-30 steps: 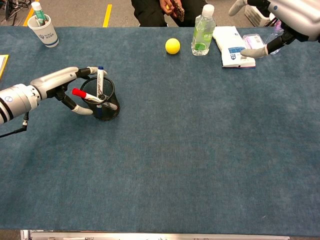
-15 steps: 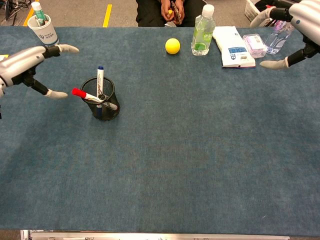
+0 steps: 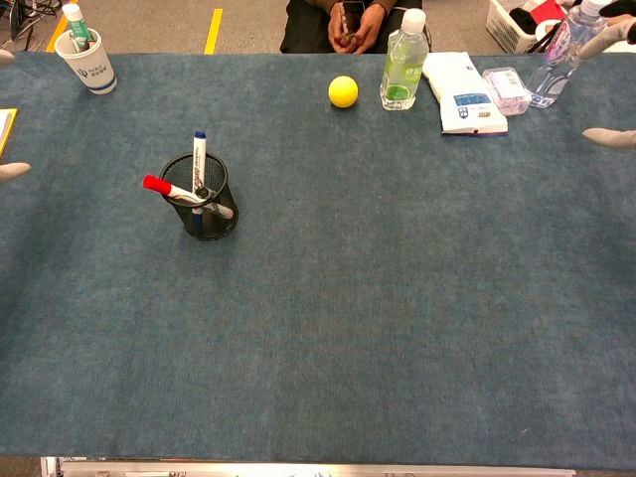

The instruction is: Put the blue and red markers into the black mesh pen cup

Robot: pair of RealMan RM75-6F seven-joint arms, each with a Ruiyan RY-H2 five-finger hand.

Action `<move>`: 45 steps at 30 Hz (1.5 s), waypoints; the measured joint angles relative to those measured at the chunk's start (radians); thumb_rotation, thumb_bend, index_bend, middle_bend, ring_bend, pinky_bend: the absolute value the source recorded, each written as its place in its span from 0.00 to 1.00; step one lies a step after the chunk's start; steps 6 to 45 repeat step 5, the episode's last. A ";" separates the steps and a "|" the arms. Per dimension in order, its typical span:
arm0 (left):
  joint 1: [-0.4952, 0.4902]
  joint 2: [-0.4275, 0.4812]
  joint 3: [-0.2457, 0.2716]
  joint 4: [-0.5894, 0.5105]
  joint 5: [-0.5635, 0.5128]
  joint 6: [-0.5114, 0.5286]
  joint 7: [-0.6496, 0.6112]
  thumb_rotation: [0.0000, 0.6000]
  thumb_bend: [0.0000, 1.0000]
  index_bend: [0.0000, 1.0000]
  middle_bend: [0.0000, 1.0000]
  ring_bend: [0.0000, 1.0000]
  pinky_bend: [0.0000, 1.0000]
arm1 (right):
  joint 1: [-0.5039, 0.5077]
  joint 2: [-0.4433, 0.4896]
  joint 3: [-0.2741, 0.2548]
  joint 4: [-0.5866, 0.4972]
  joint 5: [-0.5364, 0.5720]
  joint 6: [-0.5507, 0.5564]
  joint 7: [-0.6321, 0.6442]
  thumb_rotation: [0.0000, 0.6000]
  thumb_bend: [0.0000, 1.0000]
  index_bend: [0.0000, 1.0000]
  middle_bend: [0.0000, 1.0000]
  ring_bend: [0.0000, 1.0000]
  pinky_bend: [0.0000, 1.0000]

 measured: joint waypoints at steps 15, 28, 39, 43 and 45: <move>0.069 0.006 0.000 -0.050 -0.019 0.073 0.067 1.00 0.15 0.11 0.12 0.05 0.10 | -0.049 0.014 -0.002 -0.016 0.022 0.040 -0.011 1.00 0.16 0.30 0.10 0.00 0.01; 0.069 0.006 0.000 -0.050 -0.019 0.073 0.067 1.00 0.15 0.11 0.12 0.05 0.10 | -0.049 0.014 -0.002 -0.016 0.022 0.040 -0.011 1.00 0.16 0.30 0.10 0.00 0.01; 0.069 0.006 0.000 -0.050 -0.019 0.073 0.067 1.00 0.15 0.11 0.12 0.05 0.10 | -0.049 0.014 -0.002 -0.016 0.022 0.040 -0.011 1.00 0.16 0.30 0.10 0.00 0.01; 0.069 0.006 0.000 -0.050 -0.019 0.073 0.067 1.00 0.15 0.11 0.12 0.05 0.10 | -0.049 0.014 -0.002 -0.016 0.022 0.040 -0.011 1.00 0.16 0.30 0.10 0.00 0.01; 0.069 0.006 0.000 -0.050 -0.019 0.073 0.067 1.00 0.15 0.11 0.12 0.05 0.10 | -0.049 0.014 -0.002 -0.016 0.022 0.040 -0.011 1.00 0.16 0.30 0.10 0.00 0.01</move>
